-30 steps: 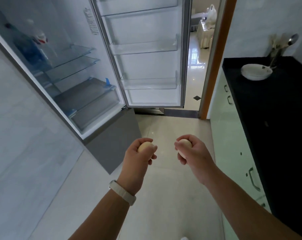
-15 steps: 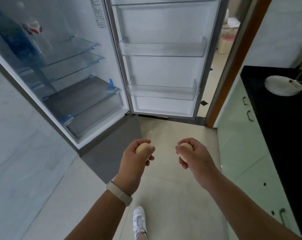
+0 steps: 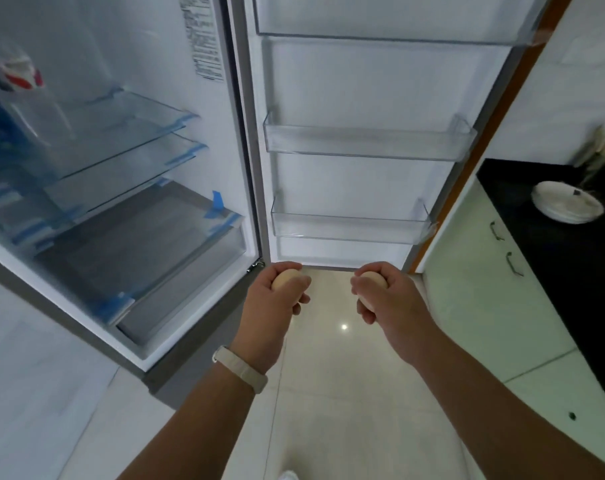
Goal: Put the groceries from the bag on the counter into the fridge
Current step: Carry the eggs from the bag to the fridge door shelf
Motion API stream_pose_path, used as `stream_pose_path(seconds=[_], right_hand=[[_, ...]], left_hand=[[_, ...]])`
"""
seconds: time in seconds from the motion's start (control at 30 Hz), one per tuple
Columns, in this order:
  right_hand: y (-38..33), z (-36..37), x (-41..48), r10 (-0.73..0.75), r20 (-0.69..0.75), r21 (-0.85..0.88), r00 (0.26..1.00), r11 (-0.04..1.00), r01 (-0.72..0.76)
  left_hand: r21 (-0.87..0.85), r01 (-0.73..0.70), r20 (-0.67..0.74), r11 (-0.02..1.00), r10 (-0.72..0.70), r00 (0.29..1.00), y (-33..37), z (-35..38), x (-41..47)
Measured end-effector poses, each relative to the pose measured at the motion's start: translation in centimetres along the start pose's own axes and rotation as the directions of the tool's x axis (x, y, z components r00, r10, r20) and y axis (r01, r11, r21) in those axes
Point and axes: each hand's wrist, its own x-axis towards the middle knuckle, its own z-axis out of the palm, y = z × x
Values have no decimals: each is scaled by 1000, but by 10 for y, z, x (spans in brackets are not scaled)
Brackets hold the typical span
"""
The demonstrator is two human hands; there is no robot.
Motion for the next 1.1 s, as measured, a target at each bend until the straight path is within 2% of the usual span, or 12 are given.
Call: stream_pose_path(seconds=[0.13, 0.4, 0.7, 0.9, 1.1], right_hand=[[-3, 16, 20, 12, -46, -14, 999, 1000, -13], [-2, 32, 65, 44, -39, 30, 998, 999, -43], [-4, 34, 145, 120, 60, 127, 991, 984, -127], [-12, 30, 204, 176, 73, 149, 982, 971, -185], [-16, 16, 254, 214, 87, 88, 973, 971, -222]], left_hand=[[-48, 23, 24, 999, -22, 999, 3, -13, 27], [-31, 72, 26, 997, -72, 997, 1, -21, 70], [-12, 100, 16, 995, -100, 995, 9, -9, 134], [71, 114, 17, 991, -115, 993, 14, 13, 191], [-36, 184, 8, 982, -184, 983, 15, 37, 235]])
